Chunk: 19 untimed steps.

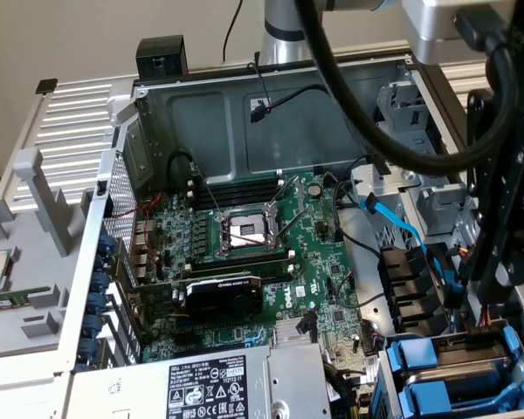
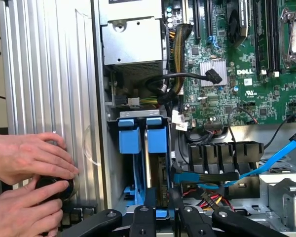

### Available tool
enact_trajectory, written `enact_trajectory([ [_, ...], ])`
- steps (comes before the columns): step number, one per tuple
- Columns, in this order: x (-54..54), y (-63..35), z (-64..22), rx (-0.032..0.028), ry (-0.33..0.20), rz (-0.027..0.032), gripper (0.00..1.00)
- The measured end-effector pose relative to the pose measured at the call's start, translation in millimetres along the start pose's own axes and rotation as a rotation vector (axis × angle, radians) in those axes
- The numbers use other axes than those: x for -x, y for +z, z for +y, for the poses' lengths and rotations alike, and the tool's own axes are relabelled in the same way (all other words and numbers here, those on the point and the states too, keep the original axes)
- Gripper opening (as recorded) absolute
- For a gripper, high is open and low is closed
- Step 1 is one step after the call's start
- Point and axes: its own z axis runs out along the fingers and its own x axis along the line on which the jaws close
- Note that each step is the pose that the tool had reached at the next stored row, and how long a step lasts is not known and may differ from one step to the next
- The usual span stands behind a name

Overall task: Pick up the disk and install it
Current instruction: 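Insert the first disk wire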

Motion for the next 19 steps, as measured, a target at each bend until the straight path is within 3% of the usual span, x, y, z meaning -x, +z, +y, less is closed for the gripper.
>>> enact_trajectory([
  [4, 3.8, -0.7, 3.8, -0.0005, 0.0, 0.0068, 0.25],
  [12, 11.0, -1.4, 12.1, -0.0006, 0.0, 0.0081, 0.25],
  [19, 11.2, -1.4, 12.3, -0.0006, 0.0, 0.0081, 0.25],
])
